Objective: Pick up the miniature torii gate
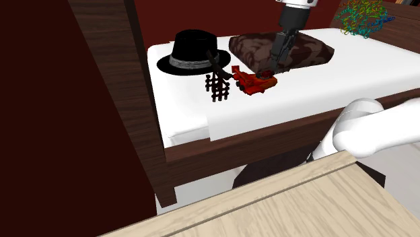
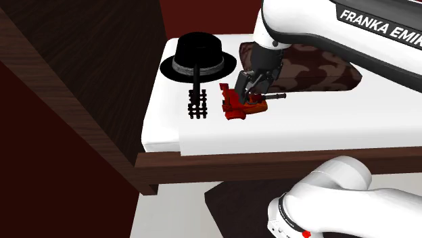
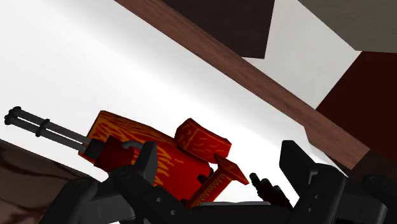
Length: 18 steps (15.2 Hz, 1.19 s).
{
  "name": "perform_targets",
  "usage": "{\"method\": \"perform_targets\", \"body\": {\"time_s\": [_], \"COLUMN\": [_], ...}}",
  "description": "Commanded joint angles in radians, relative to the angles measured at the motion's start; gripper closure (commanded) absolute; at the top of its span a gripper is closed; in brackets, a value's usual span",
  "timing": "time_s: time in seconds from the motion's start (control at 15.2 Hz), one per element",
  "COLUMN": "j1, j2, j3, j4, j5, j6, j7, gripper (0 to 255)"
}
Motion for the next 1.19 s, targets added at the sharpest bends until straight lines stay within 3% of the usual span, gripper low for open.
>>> {"method": "perform_targets", "body": {"time_s": [0.0,0.59,1.12], "j1": [0.000,-0.050,-0.094], "j2": [0.000,0.229,0.448], "j3": [0.000,0.128,0.205], "j4": [0.000,0.097,0.242], "j5": [0.000,0.161,0.216], "j6": [0.000,0.217,0.380], "j7": [0.000,0.342,0.600], "gripper": [0,0,0]}}
